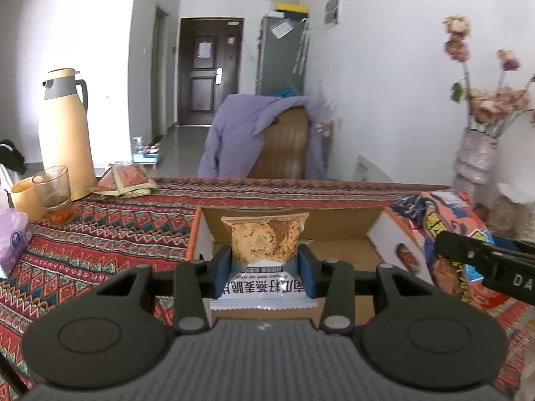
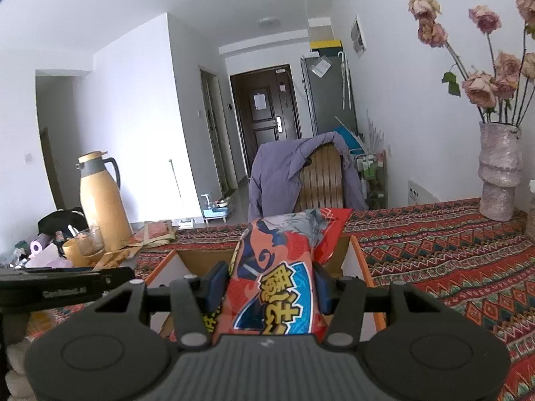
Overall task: Organize snacks
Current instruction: 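Carry both packets into the cardboard box and open both grippers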
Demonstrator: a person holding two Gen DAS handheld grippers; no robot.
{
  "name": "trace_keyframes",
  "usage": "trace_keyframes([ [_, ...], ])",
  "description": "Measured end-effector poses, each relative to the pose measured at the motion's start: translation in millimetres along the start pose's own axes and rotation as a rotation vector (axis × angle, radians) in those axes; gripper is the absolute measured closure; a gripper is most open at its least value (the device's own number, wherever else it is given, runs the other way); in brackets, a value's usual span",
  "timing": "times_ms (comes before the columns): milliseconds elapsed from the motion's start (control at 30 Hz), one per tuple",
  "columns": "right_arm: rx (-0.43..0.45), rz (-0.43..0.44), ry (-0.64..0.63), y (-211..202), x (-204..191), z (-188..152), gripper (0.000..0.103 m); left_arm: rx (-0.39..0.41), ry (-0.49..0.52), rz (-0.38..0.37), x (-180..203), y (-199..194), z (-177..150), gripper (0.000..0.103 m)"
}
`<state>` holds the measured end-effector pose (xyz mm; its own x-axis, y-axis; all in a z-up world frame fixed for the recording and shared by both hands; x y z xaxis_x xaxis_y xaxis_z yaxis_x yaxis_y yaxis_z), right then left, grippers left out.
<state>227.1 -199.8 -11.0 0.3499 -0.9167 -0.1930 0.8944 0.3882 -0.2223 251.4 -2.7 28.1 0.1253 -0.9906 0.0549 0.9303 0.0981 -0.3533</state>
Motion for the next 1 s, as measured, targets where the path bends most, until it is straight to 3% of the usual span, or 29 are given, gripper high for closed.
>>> trace_keyframes([
  [367, -0.125, -0.035, 0.016, 83, 14, -20, 0.051, -0.116, 0.004, 0.105, -5, 71, -14, 0.06],
  [567, -0.211, -0.055, 0.034, 112, 22, -43, 0.051, -0.158, 0.072, 0.114, 8, 94, -31, 0.06],
  [767, -0.259, -0.056, 0.004, 123, 22, -63, 0.051, -0.191, 0.077, 0.107, 13, 103, -49, 0.059],
  [867, -0.26, -0.051, 0.01, 123, 23, -64, 0.048, -0.178, 0.059, 0.094, 11, 102, -49, 0.045],
  [933, -0.253, -0.047, 0.009, 119, 25, -62, 0.026, -0.14, 0.059, 0.101, 10, 95, -44, 0.017],
  [1000, -0.236, -0.045, 0.008, 113, 26, -58, 0.015, -0.086, 0.067, 0.102, 8, 87, -37, 0.012],
])
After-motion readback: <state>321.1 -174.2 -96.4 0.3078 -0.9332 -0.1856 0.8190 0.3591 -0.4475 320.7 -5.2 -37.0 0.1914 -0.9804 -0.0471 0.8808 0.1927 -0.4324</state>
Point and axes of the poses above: each gripper's, at about its wrist camera, not at the fingertips, and y roughly the way its jaws point, x to its right, z to its top, the point moved 7 cm from there along y, roughly the way its jaws point, and after that the axes turned 7 degrees about x, right-handed, at the moved point
